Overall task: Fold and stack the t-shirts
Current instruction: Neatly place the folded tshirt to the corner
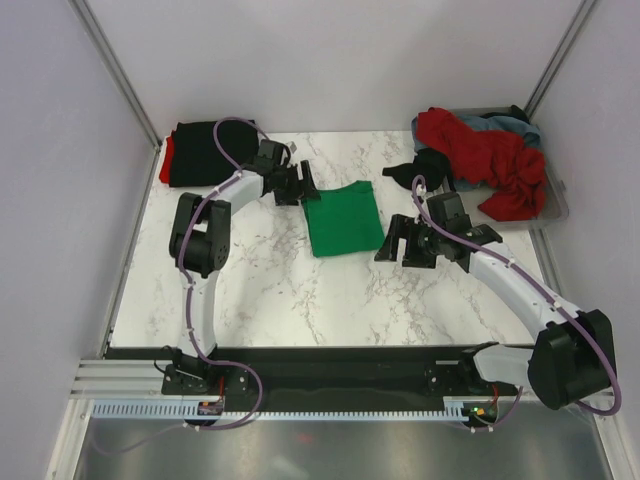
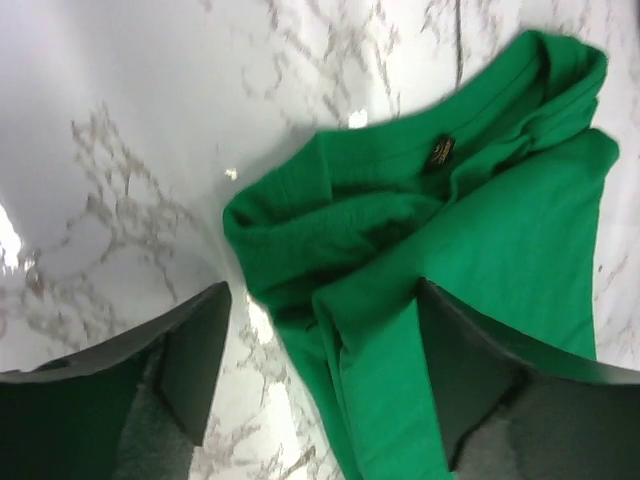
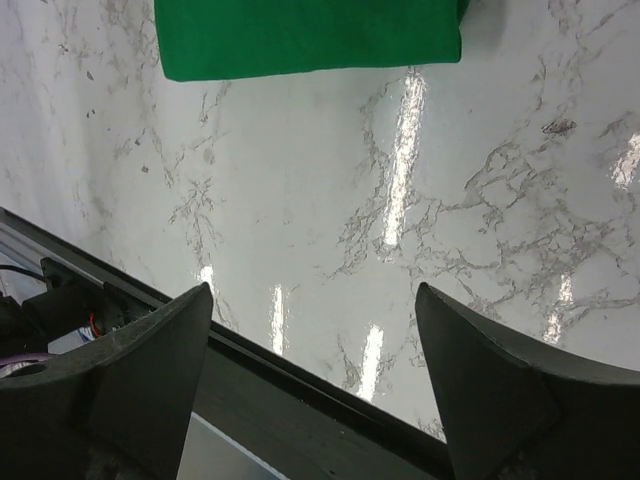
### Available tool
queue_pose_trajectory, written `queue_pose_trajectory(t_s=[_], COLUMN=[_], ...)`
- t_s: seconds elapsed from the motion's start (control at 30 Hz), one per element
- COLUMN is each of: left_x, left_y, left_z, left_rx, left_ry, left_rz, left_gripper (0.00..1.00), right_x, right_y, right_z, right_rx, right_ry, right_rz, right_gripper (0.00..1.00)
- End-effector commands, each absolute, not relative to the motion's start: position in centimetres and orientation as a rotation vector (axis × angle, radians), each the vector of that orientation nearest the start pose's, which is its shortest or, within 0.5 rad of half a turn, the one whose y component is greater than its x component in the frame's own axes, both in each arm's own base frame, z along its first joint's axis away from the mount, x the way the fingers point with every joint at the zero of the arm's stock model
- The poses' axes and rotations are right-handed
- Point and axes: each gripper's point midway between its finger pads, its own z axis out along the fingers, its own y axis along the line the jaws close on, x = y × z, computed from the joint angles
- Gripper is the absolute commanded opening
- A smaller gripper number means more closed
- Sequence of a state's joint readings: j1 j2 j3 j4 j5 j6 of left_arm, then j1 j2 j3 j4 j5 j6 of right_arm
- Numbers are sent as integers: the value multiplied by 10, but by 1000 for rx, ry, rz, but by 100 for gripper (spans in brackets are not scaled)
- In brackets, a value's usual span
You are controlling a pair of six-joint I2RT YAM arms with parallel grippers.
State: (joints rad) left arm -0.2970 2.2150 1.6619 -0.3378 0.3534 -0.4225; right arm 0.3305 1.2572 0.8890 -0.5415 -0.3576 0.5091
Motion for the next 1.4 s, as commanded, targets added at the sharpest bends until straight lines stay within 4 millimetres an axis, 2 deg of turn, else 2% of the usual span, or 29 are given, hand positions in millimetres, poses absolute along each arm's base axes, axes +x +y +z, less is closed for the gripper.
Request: queue_pose_trajectory(t_s=[0.0, 0.1, 0.23, 0.3, 0.33, 0.37, 0.43, 0.47, 0.53, 0.57, 0.63, 0.67, 0.8, 0.97, 1.1, 1.13, 1.37], left_x=[511, 510, 506, 503, 503, 501, 500, 499, 498, 496, 493, 492, 486, 481, 491, 498, 532], left_y=[-240, -246, -250, -251, -251, -251, -249, -247, -245, -242, -237, -234, -218, -191, -160, -146, -94], left_z=[42, 32, 23, 22, 29, 32, 41, 57, 73, 88, 99, 113, 129, 138, 155, 163, 199], left_rx=[49, 42, 57, 62, 66, 72, 78, 92, 107, 127, 137, 162, 222, 276, 253, 237, 173], left_ry=[2471, 2489, 2502, 2505, 2494, 2492, 2476, 2448, 2418, 2391, 2385, 2362, 2348, 2354, 2324, 2305, 2229], left_rz=[-761, -792, -810, -810, -814, -812, -808, -799, -789, -778, -739, -715, -617, -480, -397, -376, -246], left_gripper=[78, 64, 49, 28, 8, 3, 2, 2, 2, 2, 2, 2, 2, 2, 2, 2, 2], right_x=[257, 249, 235, 230, 226, 224, 220, 219, 217, 217, 218, 218, 217, 211, 208, 208, 205], right_y=[181, 181, 175, 172, 170, 169, 168, 167, 167, 167, 167, 168, 167, 163, 162, 161, 161], right_z=[139, 132, 110, 105, 100, 98, 94, 93, 93, 94, 98, 101, 111, 115, 117, 118, 110], right_rx=[38, 23, 30, 30, 33, 34, 32, 35, 32, 31, 28, 29, 20, 5, -10, -15, -23], right_ry=[2512, 2527, 2576, 2583, 2596, 2599, 2605, 2604, 2603, 2600, 2587, 2580, 2557, 2551, 2550, 2547, 2553], right_rz=[840, 829, 807, 798, 791, 789, 786, 783, 786, 787, 793, 799, 803, 790, 785, 783, 791], right_gripper=[90, 90, 90, 89, 89, 90, 89, 89, 89, 89, 89, 89, 89, 89, 89, 89, 89])
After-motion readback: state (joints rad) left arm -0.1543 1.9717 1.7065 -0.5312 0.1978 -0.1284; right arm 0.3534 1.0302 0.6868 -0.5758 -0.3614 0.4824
